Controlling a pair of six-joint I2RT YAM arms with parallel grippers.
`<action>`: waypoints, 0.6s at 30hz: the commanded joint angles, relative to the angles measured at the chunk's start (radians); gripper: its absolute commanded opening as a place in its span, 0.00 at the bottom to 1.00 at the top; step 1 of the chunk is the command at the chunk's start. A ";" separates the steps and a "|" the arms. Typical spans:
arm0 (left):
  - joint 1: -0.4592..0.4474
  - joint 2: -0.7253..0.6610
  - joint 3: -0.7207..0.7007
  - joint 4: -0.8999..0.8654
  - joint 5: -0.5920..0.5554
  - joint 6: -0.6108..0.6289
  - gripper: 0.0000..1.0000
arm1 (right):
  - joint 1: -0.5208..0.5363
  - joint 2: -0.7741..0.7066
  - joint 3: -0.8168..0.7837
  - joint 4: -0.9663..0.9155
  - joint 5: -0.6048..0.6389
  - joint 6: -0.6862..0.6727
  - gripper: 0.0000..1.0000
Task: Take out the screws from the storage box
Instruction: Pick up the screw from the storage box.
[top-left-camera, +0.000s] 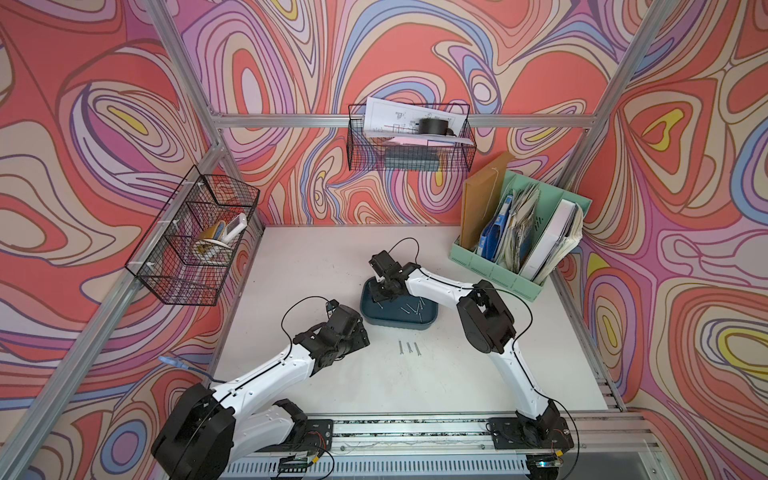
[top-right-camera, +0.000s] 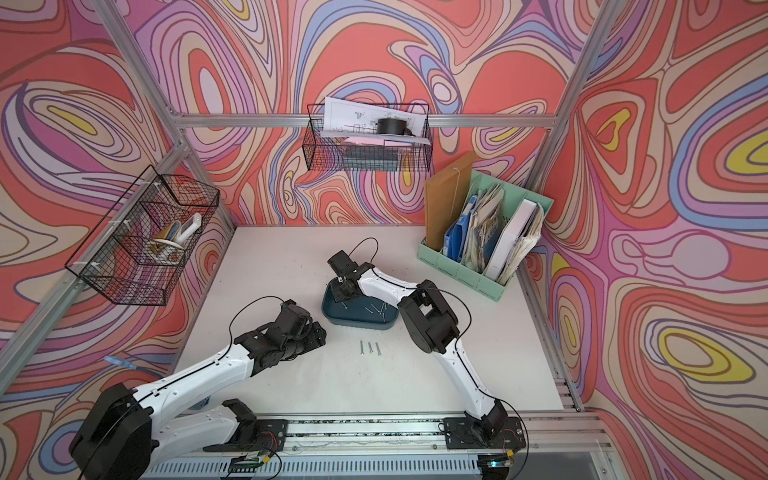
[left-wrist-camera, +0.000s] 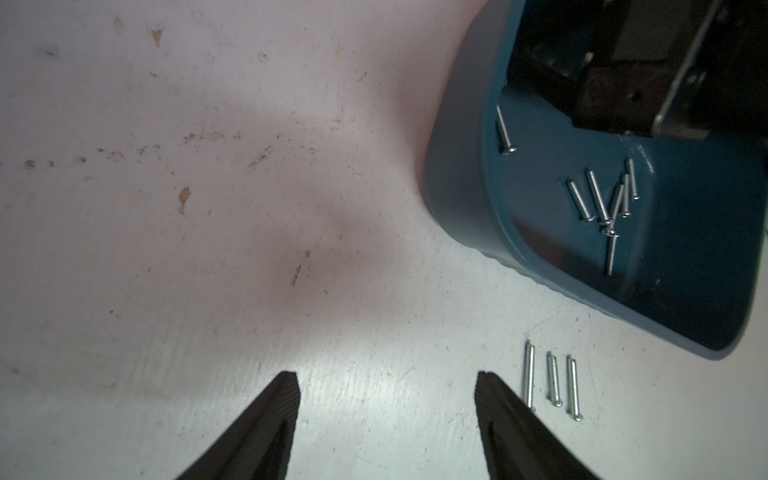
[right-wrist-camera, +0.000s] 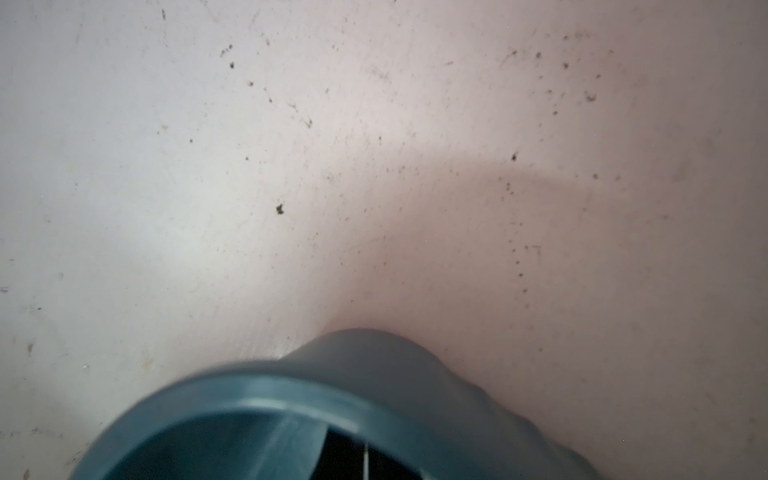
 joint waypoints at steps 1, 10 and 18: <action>0.007 -0.021 -0.015 0.018 0.011 -0.008 0.73 | 0.015 -0.026 -0.045 -0.050 -0.008 0.013 0.00; 0.007 -0.011 -0.020 0.062 0.060 -0.008 0.72 | 0.025 -0.186 -0.166 -0.112 0.088 0.001 0.00; 0.005 0.012 -0.012 0.090 0.091 0.002 0.72 | 0.024 -0.272 -0.251 -0.147 0.147 0.013 0.00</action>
